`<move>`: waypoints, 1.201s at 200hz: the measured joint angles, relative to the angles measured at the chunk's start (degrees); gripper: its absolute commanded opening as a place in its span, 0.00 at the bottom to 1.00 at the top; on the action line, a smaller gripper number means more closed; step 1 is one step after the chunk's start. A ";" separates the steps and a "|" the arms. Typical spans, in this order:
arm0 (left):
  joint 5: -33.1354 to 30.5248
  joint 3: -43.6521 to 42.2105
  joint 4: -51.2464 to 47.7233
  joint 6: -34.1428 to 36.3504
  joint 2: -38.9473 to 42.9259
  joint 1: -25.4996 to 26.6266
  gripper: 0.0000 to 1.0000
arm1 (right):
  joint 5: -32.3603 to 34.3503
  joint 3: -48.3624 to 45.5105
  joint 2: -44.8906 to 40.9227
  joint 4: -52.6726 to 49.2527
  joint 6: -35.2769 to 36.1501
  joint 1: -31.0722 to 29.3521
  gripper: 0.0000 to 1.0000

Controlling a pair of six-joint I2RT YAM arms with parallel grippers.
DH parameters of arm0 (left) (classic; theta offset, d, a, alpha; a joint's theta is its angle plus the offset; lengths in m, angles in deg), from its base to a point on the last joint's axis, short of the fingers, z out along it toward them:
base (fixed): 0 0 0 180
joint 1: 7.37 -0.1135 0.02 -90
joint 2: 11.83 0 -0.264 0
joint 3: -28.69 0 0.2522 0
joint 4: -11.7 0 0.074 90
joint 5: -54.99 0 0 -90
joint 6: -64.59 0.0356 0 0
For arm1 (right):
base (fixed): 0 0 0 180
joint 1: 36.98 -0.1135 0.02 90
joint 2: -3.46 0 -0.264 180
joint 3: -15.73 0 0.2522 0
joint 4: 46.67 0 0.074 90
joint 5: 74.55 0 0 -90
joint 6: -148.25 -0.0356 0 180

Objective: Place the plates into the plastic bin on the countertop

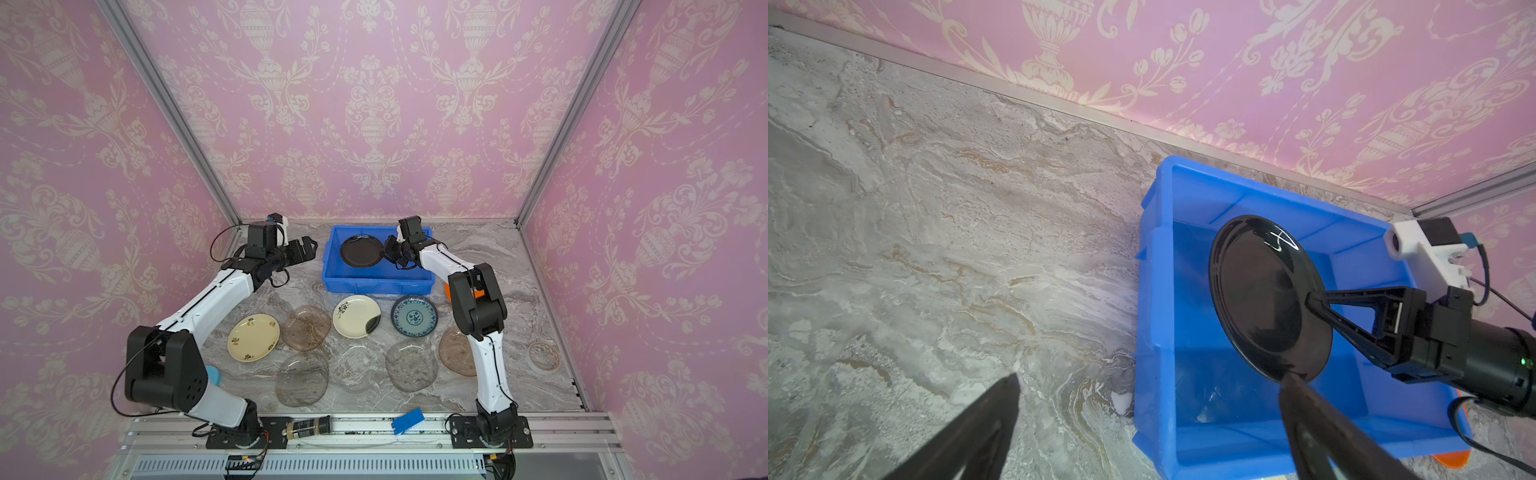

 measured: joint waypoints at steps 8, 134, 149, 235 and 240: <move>0.26 0.02 -0.11 0.15 -0.02 -0.11 0.99 | 0.28 0.96 0.52 -0.81 0.31 -0.09 0.00; 3.48 -0.87 0.11 0.85 -1.81 -0.92 0.99 | 3.96 15.37 11.98 -11.15 6.10 -2.91 0.00; 3.61 -1.11 0.35 0.85 -1.99 -0.92 0.99 | 3.91 16.50 12.90 -11.21 6.08 -2.91 0.03; 3.72 -1.66 1.03 0.85 -3.43 -0.92 0.98 | 6.01 19.28 13.46 -11.45 6.47 -2.89 0.38; 3.87 -1.66 1.03 0.85 -3.56 -0.92 0.97 | 6.01 19.30 13.44 -11.45 6.51 -2.89 0.38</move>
